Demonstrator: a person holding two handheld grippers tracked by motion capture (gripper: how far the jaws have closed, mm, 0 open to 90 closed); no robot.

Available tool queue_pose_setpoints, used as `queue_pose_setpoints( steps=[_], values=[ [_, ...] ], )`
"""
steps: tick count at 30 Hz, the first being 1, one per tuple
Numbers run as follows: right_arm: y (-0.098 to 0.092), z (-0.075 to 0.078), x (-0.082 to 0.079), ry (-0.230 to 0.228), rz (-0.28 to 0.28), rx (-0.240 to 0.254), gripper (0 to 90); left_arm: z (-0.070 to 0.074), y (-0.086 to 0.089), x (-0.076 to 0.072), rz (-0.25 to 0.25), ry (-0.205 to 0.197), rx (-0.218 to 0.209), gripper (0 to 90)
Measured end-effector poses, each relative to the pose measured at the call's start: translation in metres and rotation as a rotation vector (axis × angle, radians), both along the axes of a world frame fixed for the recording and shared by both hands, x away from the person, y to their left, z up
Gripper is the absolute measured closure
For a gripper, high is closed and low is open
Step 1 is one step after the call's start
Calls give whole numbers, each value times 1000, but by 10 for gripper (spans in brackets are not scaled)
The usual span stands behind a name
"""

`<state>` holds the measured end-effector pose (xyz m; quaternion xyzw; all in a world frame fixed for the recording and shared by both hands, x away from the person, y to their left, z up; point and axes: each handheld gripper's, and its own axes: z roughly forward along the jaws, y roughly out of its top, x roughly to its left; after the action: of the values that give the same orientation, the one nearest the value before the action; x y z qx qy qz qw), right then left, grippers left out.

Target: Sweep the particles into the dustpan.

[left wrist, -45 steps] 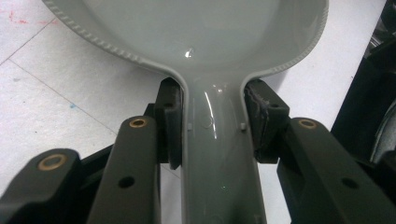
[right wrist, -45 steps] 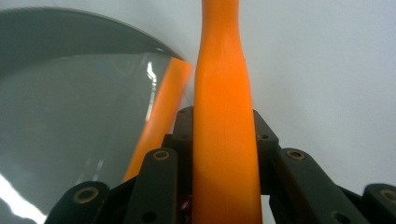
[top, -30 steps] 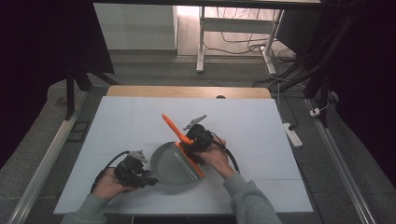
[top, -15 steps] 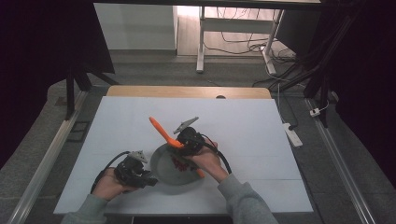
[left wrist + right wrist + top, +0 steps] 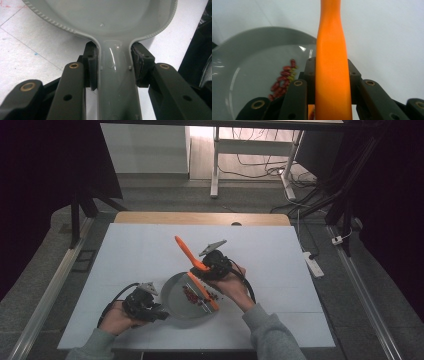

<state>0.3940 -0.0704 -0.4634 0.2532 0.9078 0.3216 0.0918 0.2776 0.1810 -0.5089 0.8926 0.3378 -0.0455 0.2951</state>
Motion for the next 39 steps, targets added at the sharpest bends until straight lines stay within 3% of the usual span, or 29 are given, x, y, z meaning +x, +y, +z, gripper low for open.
queue_pose_setpoints(
  steps=[5, 18, 27, 33, 35, 37, 39],
  values=[
    [-11, -6, 5, 1, -48, -15, 710, 0, 0, 0, -2, 0, 0, 614],
    [-25, -19, 5, 25, -108, -43, 710, 3, 6, -3, -1, -3, -10, 615],
    [-21, -24, -1, 63, -102, -50, 711, 2, 5, -3, -6, -1, -4, 615],
    [-13, -25, -9, 48, -83, -62, 710, 2, 5, -3, -7, -1, -3, 614],
    [-12, -25, -11, 57, -83, -54, 710, 2, 4, -3, -9, -2, -2, 615],
    [-11, -26, -13, 100, -66, -13, 710, 2, 4, -3, -10, -2, 0, 614],
    [-7, -26, -17, 87, -65, -12, 710, 2, 4, -3, -9, -1, 0, 614]
  ],
)
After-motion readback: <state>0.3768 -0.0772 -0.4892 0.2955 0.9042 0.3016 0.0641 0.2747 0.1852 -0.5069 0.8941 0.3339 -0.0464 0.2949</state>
